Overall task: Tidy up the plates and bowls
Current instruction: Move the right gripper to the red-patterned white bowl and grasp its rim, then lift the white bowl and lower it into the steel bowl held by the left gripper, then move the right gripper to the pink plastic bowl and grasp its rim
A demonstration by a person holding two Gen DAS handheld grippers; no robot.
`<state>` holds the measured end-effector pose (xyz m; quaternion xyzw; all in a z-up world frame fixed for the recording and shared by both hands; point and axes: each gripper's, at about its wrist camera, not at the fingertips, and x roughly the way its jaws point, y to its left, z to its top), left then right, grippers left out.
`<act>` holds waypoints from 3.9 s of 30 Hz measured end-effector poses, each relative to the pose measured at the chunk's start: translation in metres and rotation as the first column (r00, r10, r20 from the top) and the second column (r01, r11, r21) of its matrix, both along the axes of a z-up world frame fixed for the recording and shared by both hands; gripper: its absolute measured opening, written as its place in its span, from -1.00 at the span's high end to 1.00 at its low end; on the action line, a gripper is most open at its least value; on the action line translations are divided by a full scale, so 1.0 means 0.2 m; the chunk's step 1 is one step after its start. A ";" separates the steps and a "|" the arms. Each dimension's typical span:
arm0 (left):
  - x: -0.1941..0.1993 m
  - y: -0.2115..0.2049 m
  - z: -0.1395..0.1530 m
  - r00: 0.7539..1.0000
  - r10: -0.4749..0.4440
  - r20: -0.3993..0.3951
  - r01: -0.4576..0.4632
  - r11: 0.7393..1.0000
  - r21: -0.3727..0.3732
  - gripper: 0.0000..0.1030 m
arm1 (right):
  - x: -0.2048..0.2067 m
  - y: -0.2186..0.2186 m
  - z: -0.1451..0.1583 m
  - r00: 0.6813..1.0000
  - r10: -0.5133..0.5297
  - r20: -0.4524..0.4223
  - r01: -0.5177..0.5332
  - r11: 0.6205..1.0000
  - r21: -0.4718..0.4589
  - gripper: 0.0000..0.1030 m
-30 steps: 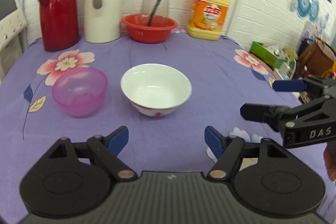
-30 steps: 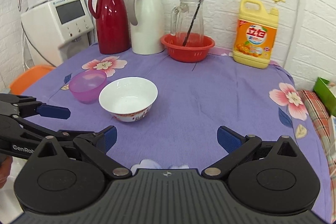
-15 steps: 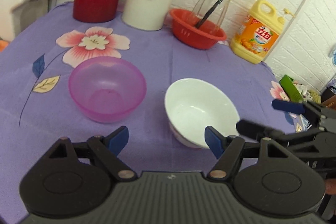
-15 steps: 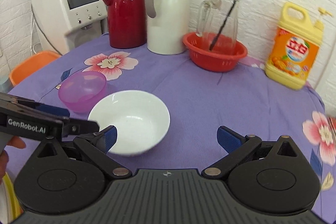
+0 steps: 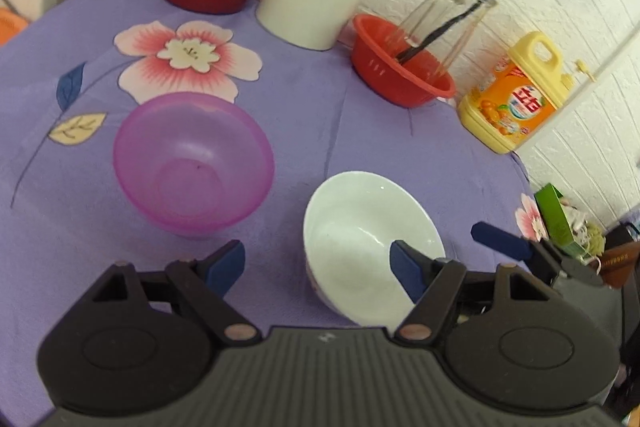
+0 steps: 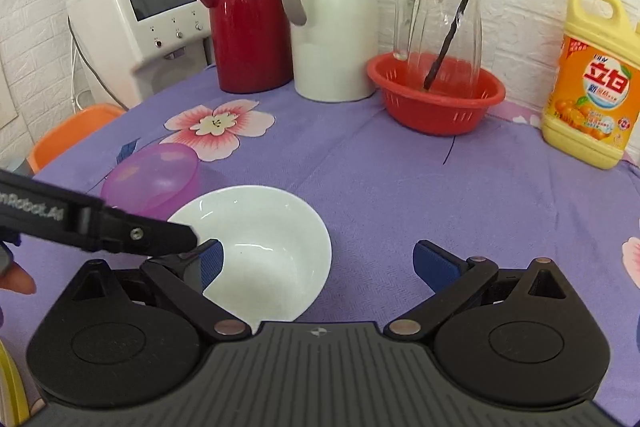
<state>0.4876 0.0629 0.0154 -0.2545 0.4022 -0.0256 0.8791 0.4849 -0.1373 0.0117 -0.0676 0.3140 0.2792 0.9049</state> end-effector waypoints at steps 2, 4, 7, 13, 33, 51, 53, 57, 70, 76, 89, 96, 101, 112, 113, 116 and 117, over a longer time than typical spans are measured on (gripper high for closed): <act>0.02 0.00 -0.02 0.999 0.037 -0.018 -0.038 0.999 -0.016 -0.41 | 0.01 0.00 -0.02 1.000 -0.009 -0.016 0.009 1.000 0.000 -1.00; 0.04 -0.01 -0.03 0.997 0.062 -0.034 -0.063 0.998 -0.025 -0.41 | 0.03 0.01 -0.05 1.000 -0.011 -0.029 0.011 1.000 -0.004 -1.00; 0.06 -0.05 -0.05 0.998 0.057 -0.037 -0.058 0.998 -0.022 -0.41 | 0.05 0.02 -0.10 0.998 -0.008 -0.055 0.008 1.000 0.006 -1.00; 0.09 -0.07 -0.11 0.995 0.082 -0.056 -0.081 0.997 0.017 -0.41 | 0.09 0.05 -0.18 0.996 -0.020 -0.093 0.018 1.000 -0.016 -1.00; 0.09 -0.07 -0.11 0.995 0.082 -0.051 -0.084 0.996 -0.034 -0.41 | 0.06 0.02 -0.12 0.997 0.018 -0.073 -0.015 0.999 0.041 -1.00; -0.03 -0.14 -0.03 0.998 -0.057 -0.023 0.055 0.996 -0.067 0.16 | -0.14 0.12 -0.04 0.995 0.094 -0.042 -0.096 0.995 -0.035 -1.00; -0.08 -0.16 0.00 0.997 -0.070 -0.013 0.069 0.995 -0.070 0.15 | -0.20 0.12 -0.01 0.995 0.091 -0.041 -0.094 0.994 -0.051 -1.00; -0.23 -0.21 0.04 0.994 -0.109 -0.004 0.108 0.990 -0.086 0.15 | -0.36 0.09 0.03 0.997 0.068 -0.040 -0.071 0.994 -0.087 -1.00; -0.85 -0.47 0.07 0.969 -0.244 0.031 0.246 0.961 -0.129 0.09 | -1.02 -0.07 0.09 0.999 -0.036 -0.023 0.033 0.991 -0.132 -1.00; -1.01 -0.55 -0.02 0.958 -0.286 -0.009 0.283 0.951 -0.121 0.08 | -1.21 -0.13 0.00 0.996 -0.073 -0.046 0.067 0.990 -0.126 -1.00; -1.06 -0.54 -0.01 0.960 -0.278 0.015 0.279 0.959 -0.051 -0.28 | -1.29 -0.24 -0.05 0.994 -0.096 -0.047 0.096 0.995 -0.008 -1.00; -1.09 -0.51 0.07 0.958 -0.270 0.097 0.269 0.963 0.023 -0.35 | -1.34 -0.29 -0.02 0.991 -0.135 0.006 0.134 0.990 0.042 -1.00; -1.10 -0.48 0.13 0.955 -0.262 0.139 0.250 0.963 0.099 -0.40 | -1.33 -0.31 -0.02 0.989 -0.149 0.010 0.148 0.987 0.067 -1.00; -1.03 -0.32 0.14 0.963 -0.226 0.149 0.207 0.970 0.130 -0.40 | -1.21 -0.27 0.01 0.983 -0.171 -0.072 0.179 0.973 0.144 -1.00; -1.03 -0.30 0.14 0.963 -0.222 0.151 0.204 0.970 0.129 -0.40 | -1.19 -0.26 0.02 0.982 -0.172 -0.080 0.182 0.972 0.146 -1.00; -0.99 -0.23 0.15 0.966 -0.208 0.154 0.189 0.974 0.127 -0.41 | -1.13 -0.21 0.04 0.975 -0.196 -0.101 0.208 0.970 0.122 -1.00; -0.98 -0.20 0.16 0.966 -0.205 0.158 0.186 0.974 0.127 -0.41 | -1.11 -0.19 0.04 0.972 -0.208 -0.106 0.220 0.969 0.113 -1.00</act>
